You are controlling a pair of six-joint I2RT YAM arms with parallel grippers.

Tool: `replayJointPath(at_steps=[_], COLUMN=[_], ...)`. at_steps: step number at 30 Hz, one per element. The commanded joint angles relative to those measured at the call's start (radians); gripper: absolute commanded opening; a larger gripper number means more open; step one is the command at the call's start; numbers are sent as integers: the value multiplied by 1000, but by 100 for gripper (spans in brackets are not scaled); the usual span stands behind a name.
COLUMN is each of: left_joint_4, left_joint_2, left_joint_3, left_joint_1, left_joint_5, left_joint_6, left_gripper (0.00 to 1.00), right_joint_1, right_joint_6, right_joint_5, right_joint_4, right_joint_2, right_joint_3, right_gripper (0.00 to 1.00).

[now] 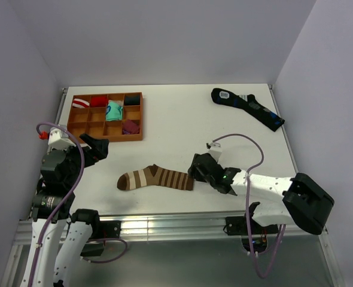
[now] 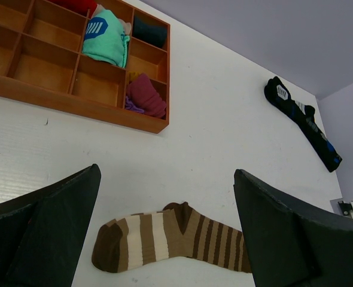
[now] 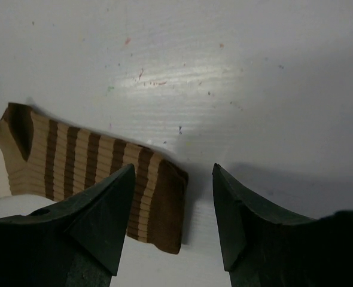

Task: Roll the socks
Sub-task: Fold the sock at the center of the board.

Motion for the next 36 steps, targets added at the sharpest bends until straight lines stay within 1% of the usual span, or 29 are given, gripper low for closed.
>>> replayJointPath(at_steps=[1, 10, 15, 20, 24, 25, 26, 33, 34, 36], left_joint_4=[35, 32, 31, 31, 31, 31, 31, 28, 29, 29], left_joint_2=[-2, 0, -2, 0, 1, 1, 3, 13, 15, 18], left_joint_3=[1, 1, 1, 2, 2, 1, 1, 4, 2, 2], left_joint_1=[-4, -12, -13, -16, -16, -18, -18, -18, -18, -21], left_joint_5=[10, 6, 3, 1, 1, 1, 3, 0, -2, -2], left_joint_6=[23, 22, 22, 22, 20, 20, 20, 19, 19, 19], left_gripper=[100, 100, 100, 99, 99, 99, 99, 100, 100, 100], right_joint_1=[53, 141, 210, 240, 260, 264, 265, 271, 271, 273], right_joint_6=[93, 205, 268, 320, 357, 371, 374, 406, 409, 413], right_joint_5=[85, 125, 180, 211, 231, 231, 229, 247, 252, 261], right_joint_4=[31, -18, -92, -141, -158, -158, -153, -156, -163, -178], right_joint_2=[40, 83, 155, 211, 237, 243, 255, 339, 358, 376], right_joint_3=[20, 23, 74, 91, 85, 80, 76, 86, 91, 108], right_gripper=[62, 61, 61, 60, 55, 50, 48, 45, 41, 40])
